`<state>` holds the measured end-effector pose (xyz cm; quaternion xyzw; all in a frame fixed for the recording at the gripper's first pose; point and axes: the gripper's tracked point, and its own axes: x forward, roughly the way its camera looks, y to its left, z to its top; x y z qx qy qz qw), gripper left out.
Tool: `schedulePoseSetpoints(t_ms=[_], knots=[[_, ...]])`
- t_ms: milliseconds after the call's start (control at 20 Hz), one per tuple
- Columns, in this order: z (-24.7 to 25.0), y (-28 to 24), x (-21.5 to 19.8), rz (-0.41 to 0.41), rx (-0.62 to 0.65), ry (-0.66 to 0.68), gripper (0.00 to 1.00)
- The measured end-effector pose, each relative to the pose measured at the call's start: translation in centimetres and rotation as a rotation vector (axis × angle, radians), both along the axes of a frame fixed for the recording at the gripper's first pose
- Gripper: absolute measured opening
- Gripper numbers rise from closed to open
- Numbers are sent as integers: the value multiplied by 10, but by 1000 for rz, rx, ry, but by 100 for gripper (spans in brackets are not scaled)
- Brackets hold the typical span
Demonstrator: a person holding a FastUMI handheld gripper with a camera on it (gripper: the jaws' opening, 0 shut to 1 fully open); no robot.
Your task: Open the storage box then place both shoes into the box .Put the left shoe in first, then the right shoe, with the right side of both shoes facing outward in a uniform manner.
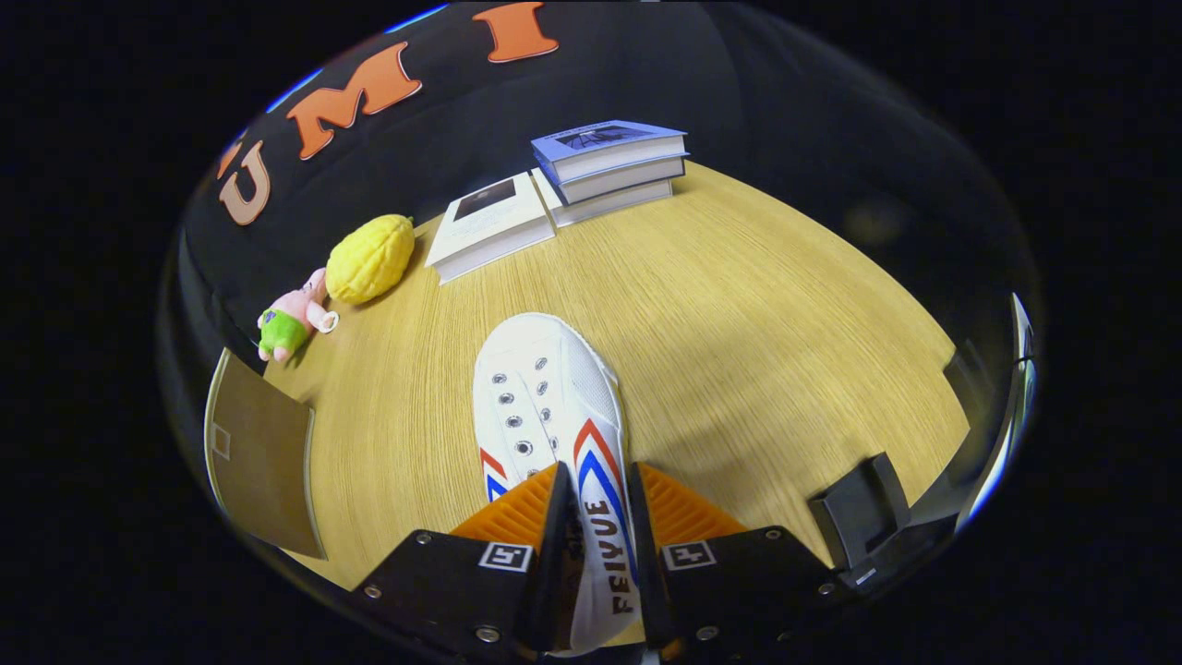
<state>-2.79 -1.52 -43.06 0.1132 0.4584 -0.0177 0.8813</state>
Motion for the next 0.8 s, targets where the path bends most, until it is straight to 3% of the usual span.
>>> schedulePoseSetpoints(t_ms=[100,300,450,800], knots=[[1,-3,1,-36,3,1,30],[10,-1,0,-134,47,2,5],[33,1,3,-155,4,-25,1],[120,80,34,-79,73,-153,1]])
